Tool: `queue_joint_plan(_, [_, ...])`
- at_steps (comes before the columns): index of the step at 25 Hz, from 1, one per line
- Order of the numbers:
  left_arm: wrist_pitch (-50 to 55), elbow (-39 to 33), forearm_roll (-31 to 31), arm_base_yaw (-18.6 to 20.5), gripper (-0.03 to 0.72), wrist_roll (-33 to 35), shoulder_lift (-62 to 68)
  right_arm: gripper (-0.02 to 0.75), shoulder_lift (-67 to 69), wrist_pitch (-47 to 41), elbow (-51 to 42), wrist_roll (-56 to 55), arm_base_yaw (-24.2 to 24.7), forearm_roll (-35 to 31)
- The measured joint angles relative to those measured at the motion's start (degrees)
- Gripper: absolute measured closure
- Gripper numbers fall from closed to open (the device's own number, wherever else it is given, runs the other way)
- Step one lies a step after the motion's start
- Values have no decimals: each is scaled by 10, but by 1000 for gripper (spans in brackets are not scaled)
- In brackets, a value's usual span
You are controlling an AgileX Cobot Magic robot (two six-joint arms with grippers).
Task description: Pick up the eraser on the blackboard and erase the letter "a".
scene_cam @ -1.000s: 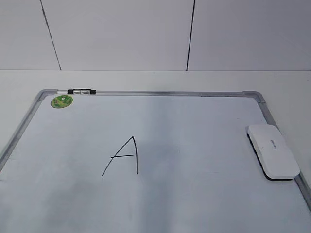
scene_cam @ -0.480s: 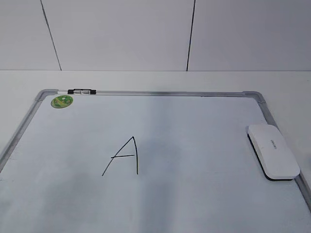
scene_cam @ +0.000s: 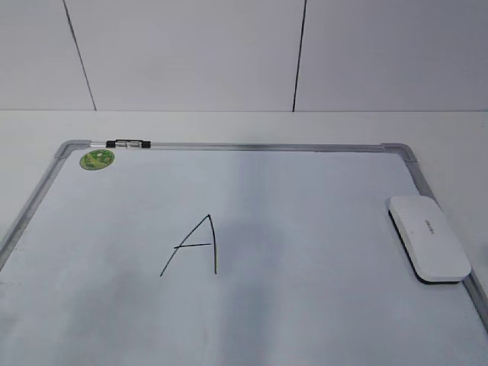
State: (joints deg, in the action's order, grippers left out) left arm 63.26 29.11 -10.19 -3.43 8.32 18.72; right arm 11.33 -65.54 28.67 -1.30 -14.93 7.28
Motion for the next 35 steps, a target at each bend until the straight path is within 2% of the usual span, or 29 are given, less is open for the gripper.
queue_joint_plan(8, [0,0,0,-2,274,0,-31,158,0,1,0,0,15,0])
queue_joint_plan(14, [0,0,0,8,274,0,-103,158,-3,1,0,0,108,3])
queue_joint_plan(18, [0,0,0,9,274,0,-153,158,-39,1,0,0,142,5])
queue_joint_plan(25, [2,0,0,9,274,0,-181,158,-119,1,0,0,149,7])
queue_joint_plan(35, [2,0,0,9,274,0,-181,158,-123,0,0,0,149,7])
